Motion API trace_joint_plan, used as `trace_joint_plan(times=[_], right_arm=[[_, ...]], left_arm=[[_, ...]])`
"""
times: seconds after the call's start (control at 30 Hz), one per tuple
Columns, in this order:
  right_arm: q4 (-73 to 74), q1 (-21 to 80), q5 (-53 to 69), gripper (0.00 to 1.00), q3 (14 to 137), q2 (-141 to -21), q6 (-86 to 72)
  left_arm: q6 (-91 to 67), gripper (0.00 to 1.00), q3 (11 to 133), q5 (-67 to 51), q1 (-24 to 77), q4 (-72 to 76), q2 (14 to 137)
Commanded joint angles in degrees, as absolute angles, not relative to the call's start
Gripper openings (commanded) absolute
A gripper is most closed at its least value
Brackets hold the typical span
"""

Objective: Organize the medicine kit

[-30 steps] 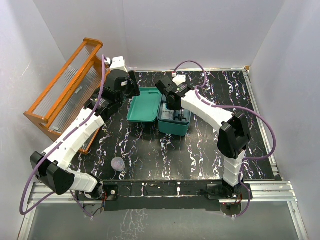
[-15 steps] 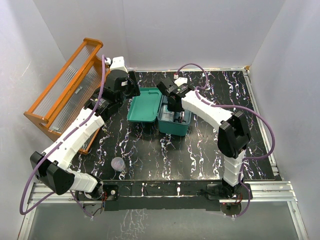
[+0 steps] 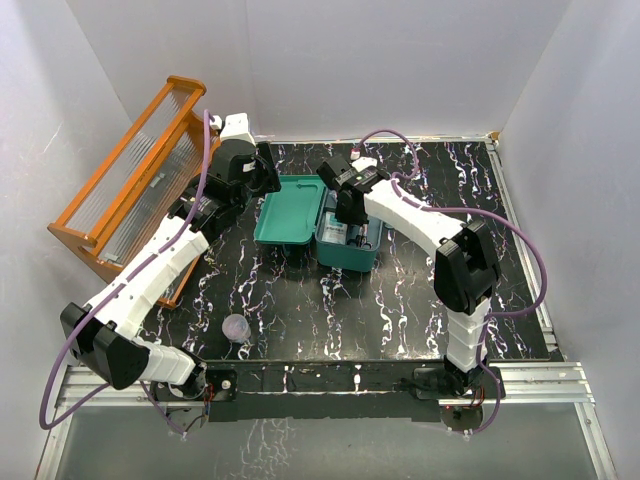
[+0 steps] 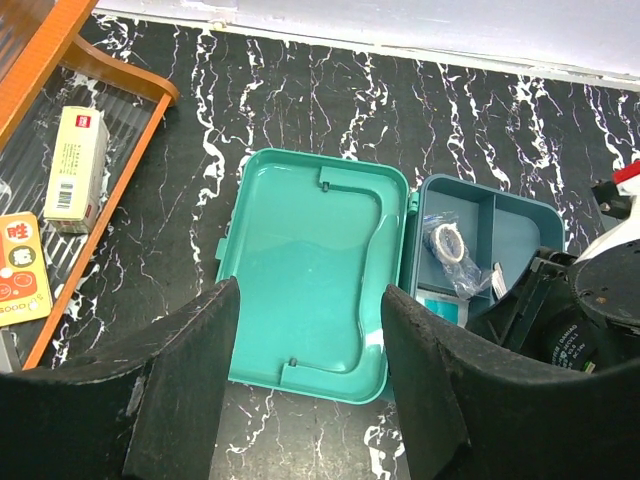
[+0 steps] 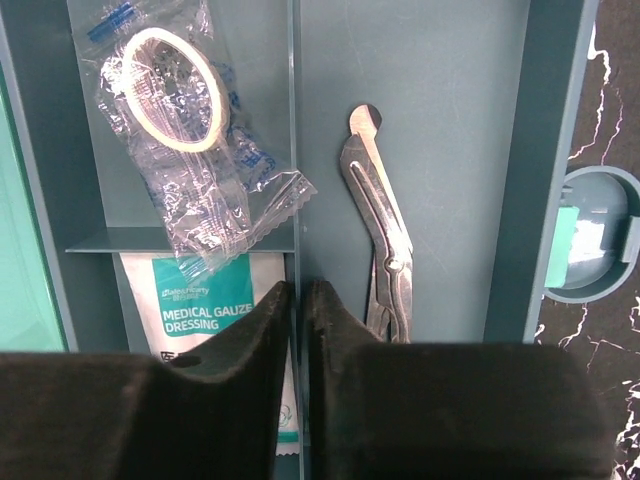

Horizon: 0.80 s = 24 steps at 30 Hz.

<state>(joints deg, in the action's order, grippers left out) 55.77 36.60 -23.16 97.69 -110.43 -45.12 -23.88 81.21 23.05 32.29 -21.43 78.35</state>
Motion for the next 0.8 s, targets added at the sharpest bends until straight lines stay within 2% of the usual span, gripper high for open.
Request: trace_joint_plan(times=[0.0,0.1,0.27,0.4,0.47,0.77], right_arm=[[55.1,36.2,-24.1,0.18,100.6,-109.8,-46.0],[55.7,36.1,-24.2,0.30,101.9,-108.2,-45.9],[55.4,35.8,-23.4,0.40,103.7,-104.8,-44.9],[52.8,34.9,-22.5,0.45,102.2,-101.8,-43.6],[50.4,34.6,-22.7,0.47,99.7,-100.2,-42.3],[40.2,30.6,-21.3,0.49,89.0,-90.7,-38.1]], left_arm=[[-24.7,0.57,82.3,22.1,31.7,-20.7,78.1],[-25.0,0.59,82.0,20.4,31.2,-20.3,79.3],[-25.8,0.66,80.4,14.6,28.1,-17.9,80.4],[-25.1,0.83,77.2,9.7,25.5,-15.0,81.2],[-25.0,0.98,75.6,6.9,23.5,-13.8,81.7],[-25.8,0.99,70.2,-13.3,11.8,-7.7,87.5]])
